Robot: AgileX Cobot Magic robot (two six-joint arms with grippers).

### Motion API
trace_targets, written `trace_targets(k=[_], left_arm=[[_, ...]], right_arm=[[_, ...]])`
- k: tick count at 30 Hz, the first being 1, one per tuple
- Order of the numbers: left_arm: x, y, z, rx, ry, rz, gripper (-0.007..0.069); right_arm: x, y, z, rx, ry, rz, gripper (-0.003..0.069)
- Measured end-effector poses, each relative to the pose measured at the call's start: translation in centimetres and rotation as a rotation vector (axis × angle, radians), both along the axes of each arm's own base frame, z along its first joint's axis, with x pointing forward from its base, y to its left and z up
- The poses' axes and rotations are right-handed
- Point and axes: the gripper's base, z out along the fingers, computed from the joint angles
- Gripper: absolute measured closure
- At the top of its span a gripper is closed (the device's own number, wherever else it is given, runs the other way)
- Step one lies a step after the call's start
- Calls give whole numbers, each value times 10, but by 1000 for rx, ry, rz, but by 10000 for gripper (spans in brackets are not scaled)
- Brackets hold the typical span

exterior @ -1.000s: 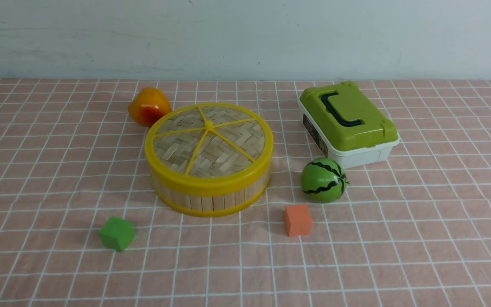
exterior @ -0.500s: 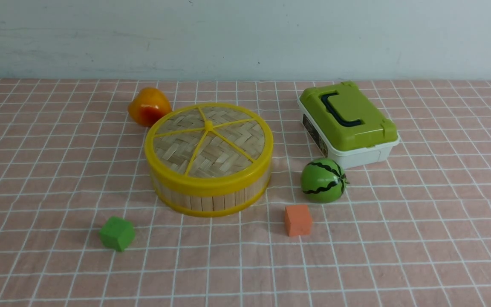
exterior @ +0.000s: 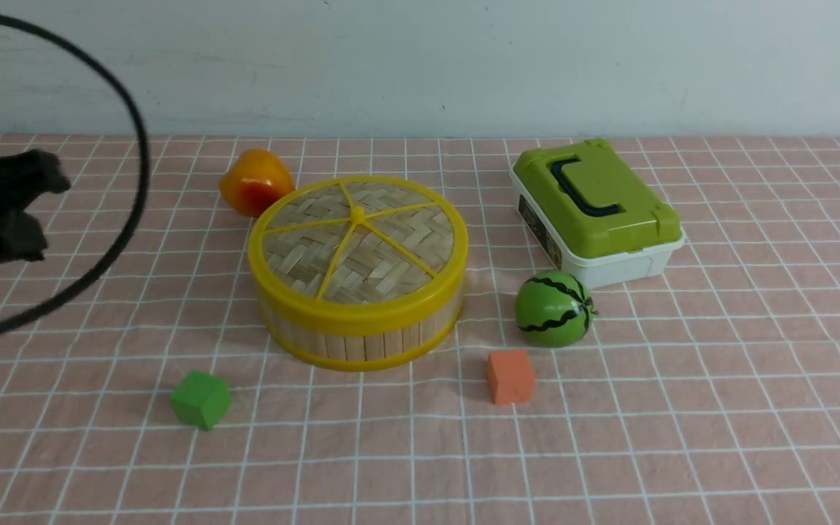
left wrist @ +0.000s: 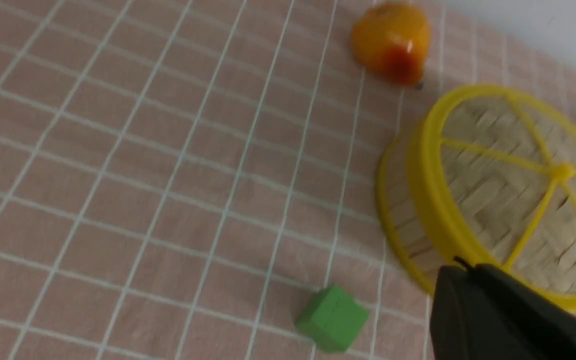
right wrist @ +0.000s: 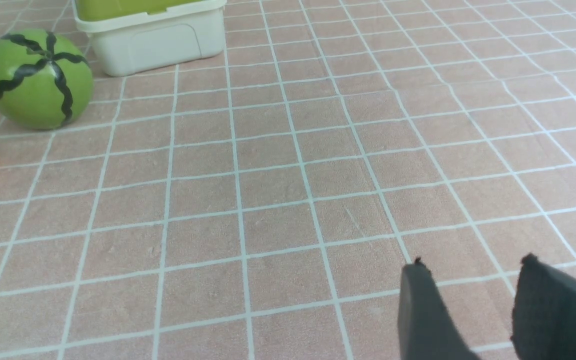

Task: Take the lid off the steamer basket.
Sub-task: Use the left arm to lift the lid of the steamer

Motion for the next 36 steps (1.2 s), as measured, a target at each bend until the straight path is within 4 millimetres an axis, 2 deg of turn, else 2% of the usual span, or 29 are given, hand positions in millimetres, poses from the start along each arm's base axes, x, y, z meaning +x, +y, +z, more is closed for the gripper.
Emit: trace_targets(k=[1, 2, 5, 6, 9, 10, 11, 12, 13, 16, 17, 20, 23, 24, 26, 29, 36], left_arm=[[21, -5, 0, -3, 52, -60, 637], [32, -9, -1, -9, 71, -100, 637], [61, -23, -4, -13, 99, -226, 637], [65, -26, -5, -15, 100, -238, 637], [98, -58, -11, 18, 118, -364, 637], [98, -60, -9, 21, 109, -370, 637], [111, -76, -10, 47, 105, -413, 637], [116, -81, -13, 57, 112, -425, 637], [128, -98, -11, 95, 94, -460, 637], [154, -125, -14, 192, 65, -494, 633], [157, -128, -15, 208, 61, -498, 629], [181, -155, -27, 353, 36, -539, 548], [189, -167, -37, 411, 50, -561, 471], [194, -174, -46, 437, 64, -573, 404], [199, -179, -54, 445, 77, -578, 329], [204, -182, -65, 424, 102, -558, 263], [209, -184, -76, 397, 105, -532, 254]], right_arm=[[0, 0, 0, 0, 0, 0, 417], [0, 0, 0, 0, 0, 0, 417], [0, 0, 0, 0, 0, 0, 417], [0, 0, 0, 0, 0, 0, 417], [0, 0, 0, 0, 0, 0, 417], [0, 0, 0, 0, 0, 0, 417], [0, 0, 0, 0, 0, 0, 417], [0, 0, 0, 0, 0, 0, 417], [0, 0, 0, 0, 0, 0, 417], [0, 0, 0, 0, 0, 0, 417], [0, 0, 0, 0, 0, 0, 417], [0, 0, 0, 0, 0, 0, 417], [0, 0, 0, 0, 0, 0, 417], [0, 0, 0, 0, 0, 0, 417], [0, 0, 0, 0, 0, 0, 417], [0, 0, 0, 0, 0, 0, 417], [0, 0, 0, 0, 0, 0, 418]])
